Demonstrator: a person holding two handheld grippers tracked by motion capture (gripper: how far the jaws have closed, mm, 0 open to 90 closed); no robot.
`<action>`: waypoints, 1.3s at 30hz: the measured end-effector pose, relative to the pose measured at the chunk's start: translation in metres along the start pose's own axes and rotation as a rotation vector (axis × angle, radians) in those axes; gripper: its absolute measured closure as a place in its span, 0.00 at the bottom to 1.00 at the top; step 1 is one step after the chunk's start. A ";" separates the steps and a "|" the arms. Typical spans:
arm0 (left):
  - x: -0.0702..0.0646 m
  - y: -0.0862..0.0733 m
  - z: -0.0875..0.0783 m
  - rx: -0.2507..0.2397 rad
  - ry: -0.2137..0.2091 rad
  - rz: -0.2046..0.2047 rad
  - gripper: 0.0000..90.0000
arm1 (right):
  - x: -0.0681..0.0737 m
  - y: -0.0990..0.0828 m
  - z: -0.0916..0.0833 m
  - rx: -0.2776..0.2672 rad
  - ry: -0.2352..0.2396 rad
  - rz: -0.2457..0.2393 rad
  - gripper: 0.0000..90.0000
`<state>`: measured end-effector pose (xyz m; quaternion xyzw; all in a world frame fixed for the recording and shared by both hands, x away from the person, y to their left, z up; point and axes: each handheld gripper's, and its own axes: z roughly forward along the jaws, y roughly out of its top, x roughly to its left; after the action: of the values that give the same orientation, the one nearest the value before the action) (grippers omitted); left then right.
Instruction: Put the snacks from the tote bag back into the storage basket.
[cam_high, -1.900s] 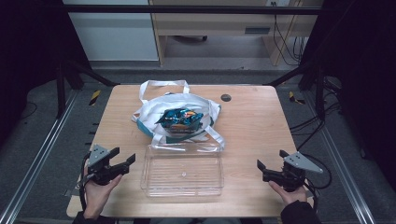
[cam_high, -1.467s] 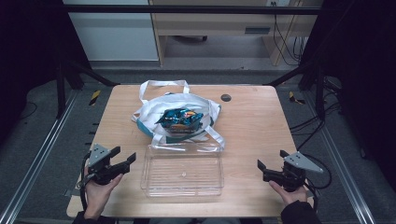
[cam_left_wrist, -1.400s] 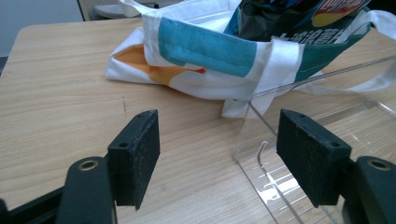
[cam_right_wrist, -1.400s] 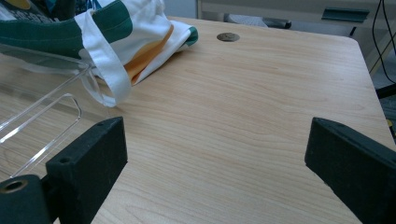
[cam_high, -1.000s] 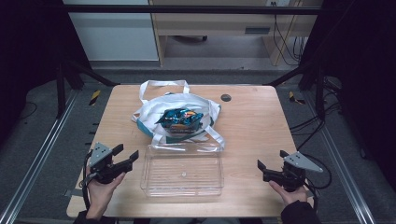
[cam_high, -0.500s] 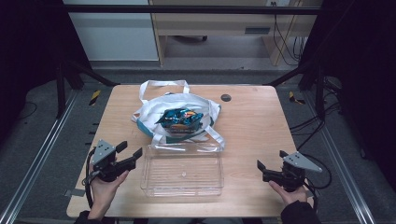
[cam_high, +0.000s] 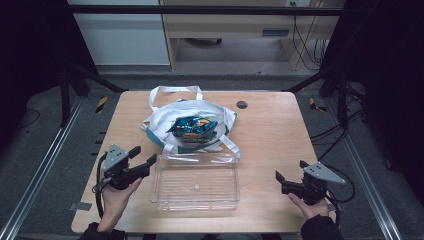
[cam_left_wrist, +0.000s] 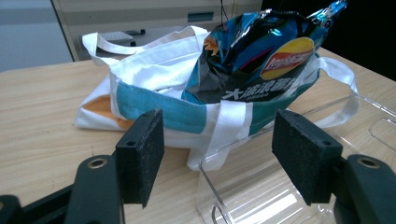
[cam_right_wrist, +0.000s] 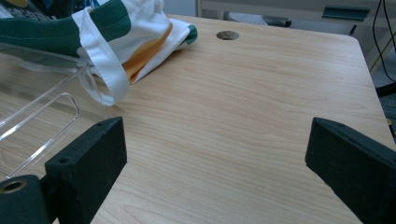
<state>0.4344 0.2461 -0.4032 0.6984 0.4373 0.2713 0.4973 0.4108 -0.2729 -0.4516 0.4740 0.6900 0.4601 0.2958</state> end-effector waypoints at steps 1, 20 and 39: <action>0.001 0.001 0.000 -0.003 0.000 -0.002 0.38 | 0.000 0.000 0.000 0.000 0.000 0.000 0.06; -0.002 0.022 0.018 -0.013 -0.020 0.014 0.39 | 0.000 0.001 0.001 0.008 -0.003 -0.011 0.06; -0.004 0.030 0.049 0.022 -0.032 0.044 0.40 | 0.000 0.001 0.002 0.015 -0.004 -0.011 0.06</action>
<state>0.4826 0.2167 -0.3927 0.7175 0.4169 0.2662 0.4905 0.4129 -0.2722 -0.4519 0.4731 0.6957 0.4523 0.2961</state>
